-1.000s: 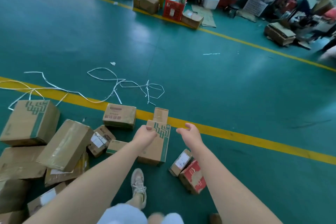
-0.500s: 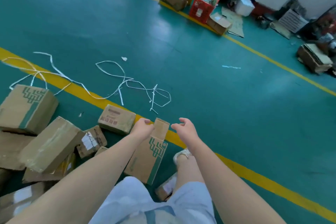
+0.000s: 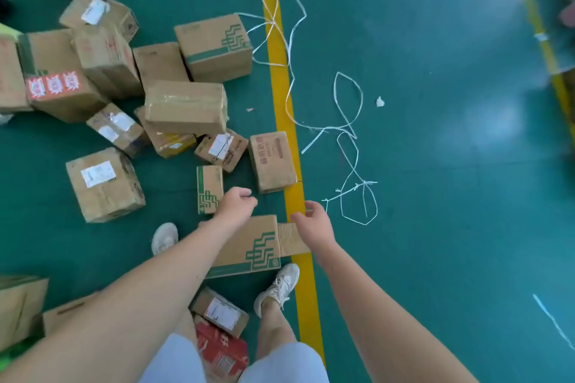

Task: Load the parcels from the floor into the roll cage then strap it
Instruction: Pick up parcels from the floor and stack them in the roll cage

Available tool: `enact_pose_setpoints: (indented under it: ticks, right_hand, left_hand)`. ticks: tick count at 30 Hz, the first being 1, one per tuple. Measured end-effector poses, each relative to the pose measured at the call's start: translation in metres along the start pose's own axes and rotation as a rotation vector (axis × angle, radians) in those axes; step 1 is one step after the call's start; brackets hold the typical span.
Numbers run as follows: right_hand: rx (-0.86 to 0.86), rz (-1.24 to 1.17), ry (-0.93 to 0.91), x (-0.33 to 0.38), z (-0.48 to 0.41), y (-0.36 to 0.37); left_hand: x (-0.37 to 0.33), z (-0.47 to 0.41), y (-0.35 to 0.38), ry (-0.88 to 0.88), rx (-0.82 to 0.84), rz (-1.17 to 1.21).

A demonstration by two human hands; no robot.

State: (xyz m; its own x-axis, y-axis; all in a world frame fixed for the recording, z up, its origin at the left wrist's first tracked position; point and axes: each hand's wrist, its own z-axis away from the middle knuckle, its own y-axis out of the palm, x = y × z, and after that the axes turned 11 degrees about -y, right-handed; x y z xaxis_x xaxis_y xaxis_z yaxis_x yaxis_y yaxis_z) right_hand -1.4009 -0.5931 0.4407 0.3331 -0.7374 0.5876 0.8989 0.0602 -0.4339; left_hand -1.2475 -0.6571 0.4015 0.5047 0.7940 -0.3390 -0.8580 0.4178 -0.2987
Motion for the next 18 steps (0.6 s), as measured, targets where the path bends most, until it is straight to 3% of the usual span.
enact_pose_setpoints:
  ticks: [7, 18]
  right_hand:
    - [0.174, 0.058, 0.020, -0.060, -0.064, 0.041]
    - [0.152, 0.052, 0.117, -0.188, -0.216, 0.135]
  left_hand:
    - [0.075, -0.060, 0.018, -0.118, -0.107, 0.069]
    - [0.166, -0.253, 0.051, -0.239, -0.182, 0.010]
